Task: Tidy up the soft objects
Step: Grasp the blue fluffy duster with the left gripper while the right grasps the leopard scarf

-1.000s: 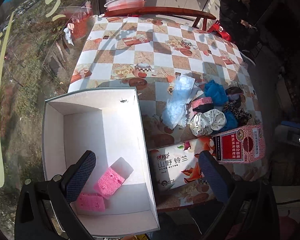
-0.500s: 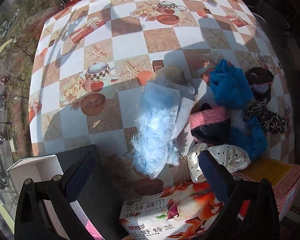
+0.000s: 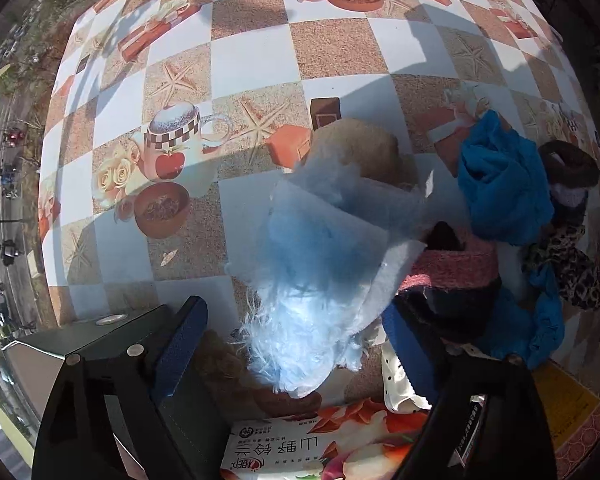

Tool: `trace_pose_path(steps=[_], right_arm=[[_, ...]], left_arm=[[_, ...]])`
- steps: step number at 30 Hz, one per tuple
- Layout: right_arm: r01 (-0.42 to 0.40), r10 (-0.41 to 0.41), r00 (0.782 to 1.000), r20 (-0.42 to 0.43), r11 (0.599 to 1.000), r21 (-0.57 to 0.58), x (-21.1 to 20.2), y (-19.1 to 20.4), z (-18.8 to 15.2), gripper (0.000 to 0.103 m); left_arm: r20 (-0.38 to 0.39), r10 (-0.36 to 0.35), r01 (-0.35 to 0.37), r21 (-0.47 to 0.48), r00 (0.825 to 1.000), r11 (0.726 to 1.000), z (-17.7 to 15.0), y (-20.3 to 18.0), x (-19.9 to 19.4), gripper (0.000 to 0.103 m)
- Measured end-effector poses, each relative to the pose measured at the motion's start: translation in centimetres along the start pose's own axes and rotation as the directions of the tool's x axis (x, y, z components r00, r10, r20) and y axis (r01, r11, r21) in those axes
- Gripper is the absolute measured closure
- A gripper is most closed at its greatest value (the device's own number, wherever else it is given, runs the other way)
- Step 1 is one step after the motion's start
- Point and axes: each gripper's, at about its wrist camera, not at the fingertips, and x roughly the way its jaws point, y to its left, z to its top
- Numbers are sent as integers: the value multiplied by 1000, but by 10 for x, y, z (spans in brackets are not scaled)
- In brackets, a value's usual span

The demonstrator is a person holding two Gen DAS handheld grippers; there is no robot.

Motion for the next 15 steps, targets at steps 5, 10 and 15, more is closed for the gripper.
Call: trace_pose_path(steps=[5, 10, 15], right_arm=[[-11, 9, 998, -54, 1000, -29, 33, 11, 21, 0], [44, -45, 994, -100, 999, -14, 66, 9, 25, 0], [-41, 49, 995, -87, 996, 83, 58, -13, 15, 35]], left_arm=[[-30, 10, -10, 5, 999, 1000, 2, -4, 10, 22], [-57, 10, -11, -13, 998, 1000, 3, -6, 13, 61], [18, 4, -3, -41, 1000, 999, -6, 3, -7, 73]])
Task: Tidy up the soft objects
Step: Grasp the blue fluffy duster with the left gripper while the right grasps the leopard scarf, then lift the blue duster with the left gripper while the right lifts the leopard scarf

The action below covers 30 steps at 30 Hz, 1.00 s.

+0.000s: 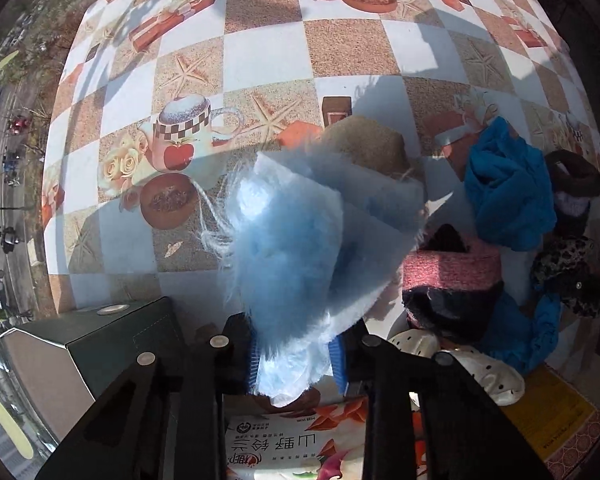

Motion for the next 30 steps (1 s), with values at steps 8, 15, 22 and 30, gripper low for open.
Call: trace_pose_path(steps=[8, 15, 22, 30], right_arm=[[-142, 139, 989, 41, 987, 72, -20, -36, -21, 68], [-105, 94, 990, 101, 988, 112, -42, -63, -48, 68], [-88, 68, 984, 163, 989, 117, -69, -61, -68, 68], [-31, 9, 969, 245, 996, 86, -89, -42, -94, 68]], left_arm=[[103, -42, 45, -27, 994, 999, -17, 8, -41, 74], [179, -59, 60, 0, 982, 998, -22, 0, -71, 74], [238, -101, 90, 54, 966, 994, -18, -26, -94, 74], [306, -157, 107, 176, 939, 979, -25, -68, -134, 74]])
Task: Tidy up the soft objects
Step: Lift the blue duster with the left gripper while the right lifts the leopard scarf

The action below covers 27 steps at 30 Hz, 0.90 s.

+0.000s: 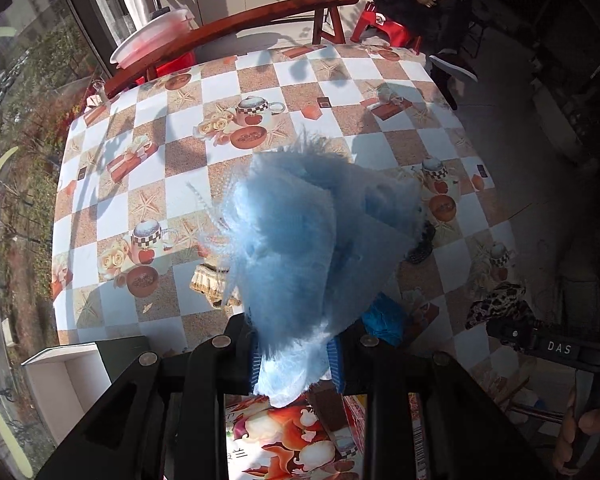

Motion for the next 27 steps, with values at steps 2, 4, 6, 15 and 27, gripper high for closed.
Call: trace_pose_path(steps=[2, 4, 6, 15, 27], right_arm=[[17, -16, 999, 36, 1000, -20, -13, 0, -3, 67], [28, -26, 997, 67, 999, -31, -24, 1, -9, 67], [35, -33, 995, 91, 999, -29, -31, -1, -14, 67], [85, -83, 986, 142, 996, -6, -53, -21, -42, 67], [146, -154, 972, 179, 988, 56, -77, -50, -69, 68]], left_arm=[[26, -17, 16, 34, 1000, 999, 2, -12, -11, 74], [46, -38, 34, 69, 998, 997, 2, -25, -20, 74], [55, -57, 51, 108, 997, 993, 2, -40, -25, 74], [71, -158, 128, 317, 985, 940, -15, -107, -48, 74], [17, -306, 242, 571, 952, 784, -64, -171, -79, 74]])
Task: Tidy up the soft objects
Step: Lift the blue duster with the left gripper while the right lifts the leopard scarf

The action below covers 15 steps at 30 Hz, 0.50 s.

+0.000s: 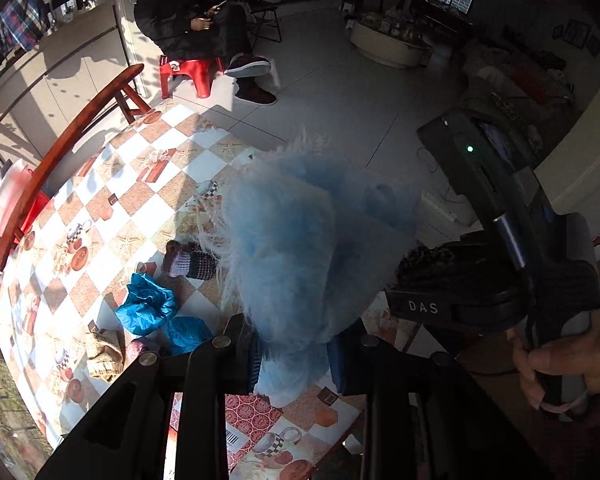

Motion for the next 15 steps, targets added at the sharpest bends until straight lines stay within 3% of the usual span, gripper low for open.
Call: trace_pose_path(steps=[8, 15], right_arm=[[8, -8, 1000, -10, 1000, -1, -1, 0, -18, 67], [8, -9, 1000, -24, 999, -43, 1, 17, -33, 67]], left_arm=[[-33, -58, 60, 78, 998, 995, -27, -21, -9, 74], [-66, -65, 71, 90, 996, 993, -61, -24, -15, 74]])
